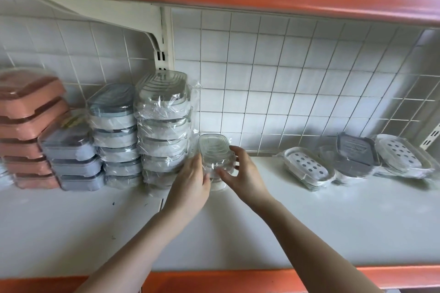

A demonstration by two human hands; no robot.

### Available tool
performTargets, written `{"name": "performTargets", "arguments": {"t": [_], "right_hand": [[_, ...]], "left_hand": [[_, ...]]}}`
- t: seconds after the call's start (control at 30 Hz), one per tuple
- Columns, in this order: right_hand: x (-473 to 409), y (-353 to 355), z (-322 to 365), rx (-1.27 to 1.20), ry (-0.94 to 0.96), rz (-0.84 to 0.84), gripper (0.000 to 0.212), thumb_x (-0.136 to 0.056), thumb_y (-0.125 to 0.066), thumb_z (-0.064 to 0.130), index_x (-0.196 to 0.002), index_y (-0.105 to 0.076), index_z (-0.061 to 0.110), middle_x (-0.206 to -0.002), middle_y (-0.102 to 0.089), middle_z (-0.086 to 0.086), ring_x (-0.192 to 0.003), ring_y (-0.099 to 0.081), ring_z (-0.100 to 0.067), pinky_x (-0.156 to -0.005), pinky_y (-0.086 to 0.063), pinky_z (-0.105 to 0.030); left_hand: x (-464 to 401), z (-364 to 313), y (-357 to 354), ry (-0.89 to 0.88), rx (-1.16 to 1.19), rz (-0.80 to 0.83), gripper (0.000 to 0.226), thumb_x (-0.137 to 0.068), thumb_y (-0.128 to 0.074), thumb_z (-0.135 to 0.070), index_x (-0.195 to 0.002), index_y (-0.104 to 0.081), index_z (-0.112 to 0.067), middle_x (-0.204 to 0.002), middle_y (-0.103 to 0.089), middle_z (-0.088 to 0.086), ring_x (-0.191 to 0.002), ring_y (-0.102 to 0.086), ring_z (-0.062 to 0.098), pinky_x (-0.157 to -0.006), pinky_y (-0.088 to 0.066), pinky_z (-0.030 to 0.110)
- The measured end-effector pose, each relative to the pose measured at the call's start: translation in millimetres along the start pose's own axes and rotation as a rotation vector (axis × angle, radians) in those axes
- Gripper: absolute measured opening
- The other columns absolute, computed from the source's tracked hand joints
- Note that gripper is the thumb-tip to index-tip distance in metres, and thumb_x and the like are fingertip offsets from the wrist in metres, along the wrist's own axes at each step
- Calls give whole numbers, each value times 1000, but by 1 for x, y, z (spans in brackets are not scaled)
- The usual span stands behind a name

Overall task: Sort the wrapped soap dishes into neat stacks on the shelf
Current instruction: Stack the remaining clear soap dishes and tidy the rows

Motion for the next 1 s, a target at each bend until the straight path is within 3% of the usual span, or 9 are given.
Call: {"name": "performTargets", "arguments": {"t": [0.1,0.2,0.33,0.47,0.57,0.67,0.77,1.0], "right_hand": [[1,-6,-1,43,-3,-22,65,-79,-71,36,-134,-43,15,-126,-54,0,-117,-49,-18,-98,-44,-39],[1,-10,2,91,1,-55,64,-82,-71,31,-136,-41,13,-129,-50,-4,-119,-45,-21,-100,-40,-33],[1,-14,8,173,14,-65,65,-84,-70,30,-137,-40,8,-130,-48,-10,-121,-43,-27,-100,-34,-28],[2,-15,13,241,17,10,64,-90,-61,33,-142,-33,11,-137,-42,-8,-124,-40,-27,-102,-30,-28],[5,-3,13,269,13,24,57,-92,-56,32,-142,-33,16,-141,-41,-6,-128,-39,-25,-104,-34,-32],[10,24,7,355,5,-29,46,-94,-53,31,-136,-42,15,-136,-48,-5,-126,-43,-25,-99,-39,-36],[19,63,-3,418,-31,-141,38,-94,-53,25,-130,-50,13,-129,-53,-7,-120,-48,-27,-94,-42,-36],[45,150,-28,535,-158,-323,33,-92,-54,26,-123,-55,16,-127,-54,-6,-114,-50,-30,-83,-46,-38]], "left_hand": [[10,-7,3,-10,-36,-8,47,-88,-55,-4,-132,-44,5,-131,-50,20,-120,-50,34,-97,-40,36],[15,-8,3,-68,-71,-51,46,-71,-70,5,-115,-58,7,-112,-62,24,-100,-63,38,-79,-53,40],[18,-11,6,-110,-94,-85,49,-65,-73,4,-112,-59,6,-108,-63,21,-98,-63,38,-80,-53,43],[22,-24,10,-182,-53,-112,41,-71,-64,0,-112,-59,-1,-109,-61,14,-97,-62,33,-88,-44,33],[20,-38,14,-224,18,-107,36,-77,-45,-13,-111,-57,-13,-104,-62,4,-89,-63,26,-79,-44,29],[14,-51,11,-225,50,-76,31,-77,-55,-6,-106,-61,-13,-97,-65,4,-84,-64,27,-67,-51,31],[7,-67,-2,-242,41,-42,35,-74,-66,2,-106,-63,-9,-98,-67,6,-85,-65,28,-67,-51,31],[-7,-116,-59,-236,75,134,36,-84,-56,-5,-120,-57,-8,-117,-62,9,-104,-59,30,-80,-47,37]]}}
Point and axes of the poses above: each hand's wrist, its own x-axis away from the middle knuckle, its own y-axis out of the back of the hand, z = x × y, the point moved 10 cm from there along -x, towards the middle knuckle
